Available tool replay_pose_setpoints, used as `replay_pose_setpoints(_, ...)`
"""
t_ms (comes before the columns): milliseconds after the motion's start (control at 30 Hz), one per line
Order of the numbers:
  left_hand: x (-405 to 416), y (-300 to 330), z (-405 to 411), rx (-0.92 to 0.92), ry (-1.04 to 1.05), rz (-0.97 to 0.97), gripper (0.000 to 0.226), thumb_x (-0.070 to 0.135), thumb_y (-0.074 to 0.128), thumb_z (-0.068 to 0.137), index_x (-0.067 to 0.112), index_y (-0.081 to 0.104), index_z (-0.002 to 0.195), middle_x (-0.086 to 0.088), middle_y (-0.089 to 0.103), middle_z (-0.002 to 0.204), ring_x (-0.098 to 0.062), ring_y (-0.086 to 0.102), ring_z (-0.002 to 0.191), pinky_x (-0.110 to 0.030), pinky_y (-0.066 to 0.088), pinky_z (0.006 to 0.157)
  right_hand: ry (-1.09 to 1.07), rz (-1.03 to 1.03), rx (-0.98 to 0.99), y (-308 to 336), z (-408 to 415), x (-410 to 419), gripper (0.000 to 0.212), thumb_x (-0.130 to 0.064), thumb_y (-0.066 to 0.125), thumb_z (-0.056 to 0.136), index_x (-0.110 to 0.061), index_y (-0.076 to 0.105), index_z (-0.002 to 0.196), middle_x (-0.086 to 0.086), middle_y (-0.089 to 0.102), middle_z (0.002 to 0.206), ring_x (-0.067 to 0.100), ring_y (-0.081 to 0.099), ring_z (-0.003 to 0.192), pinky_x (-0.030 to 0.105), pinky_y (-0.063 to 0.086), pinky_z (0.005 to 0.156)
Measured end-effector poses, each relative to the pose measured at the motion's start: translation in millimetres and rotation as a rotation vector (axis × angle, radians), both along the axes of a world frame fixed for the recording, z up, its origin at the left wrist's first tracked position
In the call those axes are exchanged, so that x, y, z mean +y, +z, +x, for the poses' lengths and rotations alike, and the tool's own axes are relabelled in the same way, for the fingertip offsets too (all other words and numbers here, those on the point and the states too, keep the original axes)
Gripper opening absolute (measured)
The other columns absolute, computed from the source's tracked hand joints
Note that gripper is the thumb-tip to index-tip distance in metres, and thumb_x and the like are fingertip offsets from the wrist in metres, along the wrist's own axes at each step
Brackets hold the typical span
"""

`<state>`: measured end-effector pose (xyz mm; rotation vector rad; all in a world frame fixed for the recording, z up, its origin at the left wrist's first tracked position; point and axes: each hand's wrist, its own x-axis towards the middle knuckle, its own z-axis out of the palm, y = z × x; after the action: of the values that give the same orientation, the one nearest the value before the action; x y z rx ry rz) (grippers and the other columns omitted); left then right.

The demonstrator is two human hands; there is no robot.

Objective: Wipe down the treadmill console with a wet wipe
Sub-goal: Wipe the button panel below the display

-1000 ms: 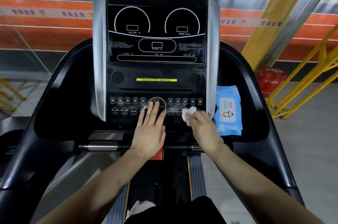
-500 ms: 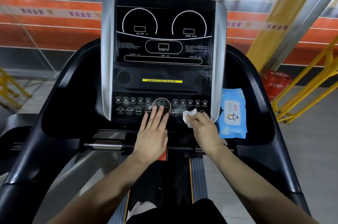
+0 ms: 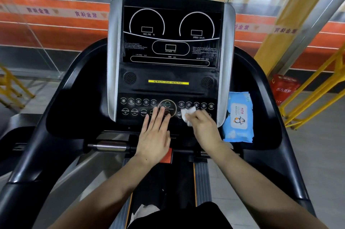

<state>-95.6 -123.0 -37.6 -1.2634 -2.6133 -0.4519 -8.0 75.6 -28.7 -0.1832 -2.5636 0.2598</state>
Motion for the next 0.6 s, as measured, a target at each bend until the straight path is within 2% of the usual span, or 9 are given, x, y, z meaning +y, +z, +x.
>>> replay_pose_setpoints(67,1.6,1.2,-0.2,-0.008,0.0,0.0,0.062,0.028,0.042,0.102,0.013,0.029,0.161,-0.007,0.007,0.174,-0.022,-0.008,0.16,-0.052,0.014,0.129,-0.076,-0.009,0.032,20.0,-25.6,9.4,0.036,0.008,0.076,0.077,-0.006,0.072,0.11,0.005,0.059,0.088,0.023,0.052,0.08,0.032,0.046,0.054)
replay_pose_setpoints(167,3.2,0.8,1.1,-0.005,0.002,-0.01,0.062,0.029,0.04,0.102,0.014,0.029,0.161,-0.006,0.007,0.174,-0.022,-0.008,0.16,-0.051,0.013,0.129,-0.15,-0.039,0.091,27.8,-41.4,10.0,0.028,0.003,0.076,0.081,-0.006,0.072,0.108,0.004,0.059,0.088,0.023,0.051,0.08,0.032,0.047,0.057)
replay_pose_setpoints(300,0.4,-1.6,-0.4,-0.009,0.002,-0.009,0.061,0.029,0.041,0.102,0.014,0.031,0.16,-0.007,0.009,0.174,-0.022,-0.007,0.16,-0.052,0.013,0.129,-0.03,-0.018,0.039,-5.9,-2.0,-14.2,0.042,0.006,0.078,0.079,-0.011,0.07,0.117,0.001,0.06,0.093,0.021,0.052,0.082,0.03,0.049,0.062)
replay_pose_setpoints(400,0.2,-1.7,-3.5,-0.008,0.021,-0.01,0.062,0.03,0.041,0.102,0.014,0.03,0.16,-0.008,0.009,0.174,-0.022,-0.007,0.16,-0.052,0.014,0.129,0.012,-0.021,0.003,-4.8,-0.3,-12.0,0.046,0.007,0.079,0.075,-0.01,0.071,0.117,0.001,0.061,0.094,0.023,0.055,0.083,0.035,0.052,0.059)
replay_pose_setpoints(500,4.3,0.3,-2.1,-0.014,0.017,-0.015,0.062,0.03,0.039,0.102,0.014,0.029,0.161,-0.008,0.008,0.174,-0.023,-0.008,0.16,-0.051,0.013,0.129,-0.081,-0.023,0.03,23.5,-30.0,2.1,0.033,0.003,0.075,0.081,-0.006,0.072,0.112,0.005,0.06,0.09,0.023,0.052,0.083,0.036,0.051,0.056)
replay_pose_setpoints(600,6.5,0.1,1.5,-0.005,0.007,-0.012,0.062,0.03,0.039,0.102,0.014,0.029,0.161,-0.008,0.007,0.174,-0.023,-0.008,0.16,-0.051,0.013,0.129,-0.156,-0.061,0.064,29.3,-40.8,1.3,0.022,-0.001,0.07,0.088,-0.005,0.072,0.11,0.006,0.06,0.093,0.022,0.052,0.086,0.036,0.051,0.062)
